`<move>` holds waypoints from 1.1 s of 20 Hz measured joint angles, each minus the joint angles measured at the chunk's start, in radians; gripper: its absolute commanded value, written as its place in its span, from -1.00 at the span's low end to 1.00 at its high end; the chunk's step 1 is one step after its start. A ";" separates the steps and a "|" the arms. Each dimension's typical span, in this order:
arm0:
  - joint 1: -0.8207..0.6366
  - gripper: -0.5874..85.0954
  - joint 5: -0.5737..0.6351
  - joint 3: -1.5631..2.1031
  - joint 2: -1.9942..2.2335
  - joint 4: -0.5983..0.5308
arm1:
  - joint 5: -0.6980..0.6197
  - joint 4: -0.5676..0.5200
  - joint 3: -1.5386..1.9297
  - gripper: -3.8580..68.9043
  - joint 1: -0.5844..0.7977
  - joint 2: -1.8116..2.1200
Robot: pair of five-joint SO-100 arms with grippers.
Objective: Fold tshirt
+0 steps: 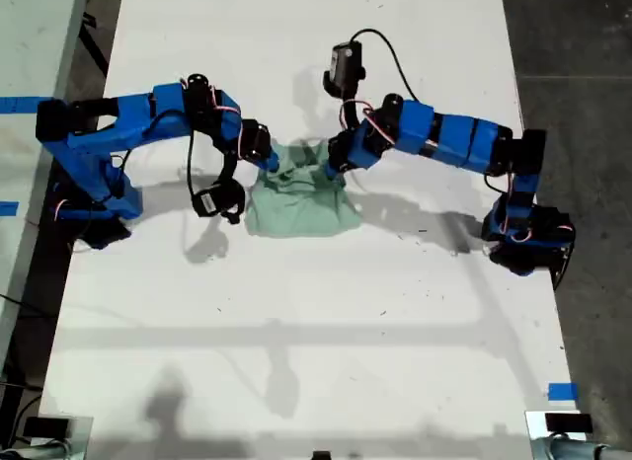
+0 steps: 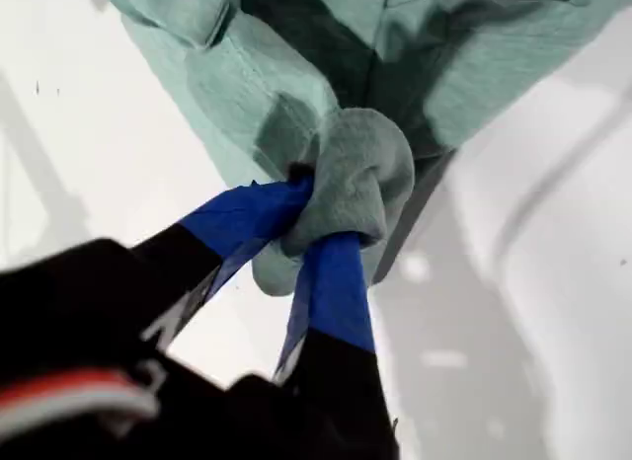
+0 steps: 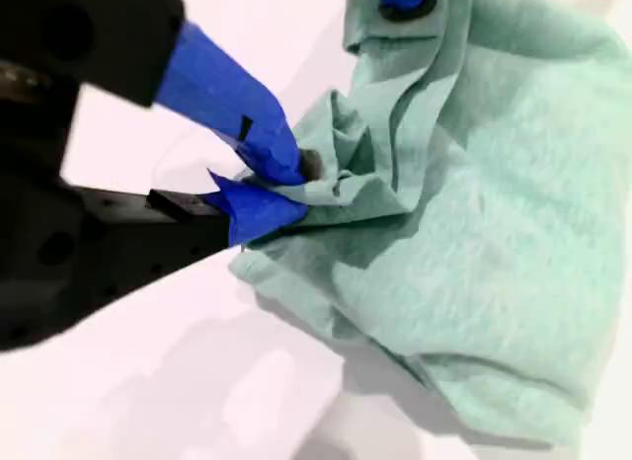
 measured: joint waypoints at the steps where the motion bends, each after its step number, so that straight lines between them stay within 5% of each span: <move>1: -0.025 -0.49 0.011 0.002 0.000 -0.002 | -0.006 0.000 0.000 -0.02 0.015 0.000; 2: -0.055 -0.40 0.025 0.002 0.012 -0.002 | -0.020 0.002 0.000 0.32 0.031 0.000; 5: -0.245 -0.37 0.095 0.002 0.161 0.054 | -0.112 0.075 -0.091 0.08 0.152 0.017; 9: -0.652 -0.38 0.258 0.003 0.383 0.097 | -0.233 0.206 -0.094 0.00 0.437 0.176; 11: -0.719 -0.39 0.291 0.025 0.448 0.115 | -0.259 0.267 -0.025 -0.06 0.555 0.321; 17: -0.508 -0.54 0.179 0.457 0.765 -0.021 | -0.155 0.308 0.518 -0.25 0.528 0.795; 20: -0.252 -0.82 0.012 0.795 1.006 -0.189 | 0.015 0.261 0.905 -0.43 0.357 1.129; 22: -0.051 -0.96 -0.100 1.065 1.193 -0.367 | 0.179 0.189 1.183 -0.74 0.172 1.391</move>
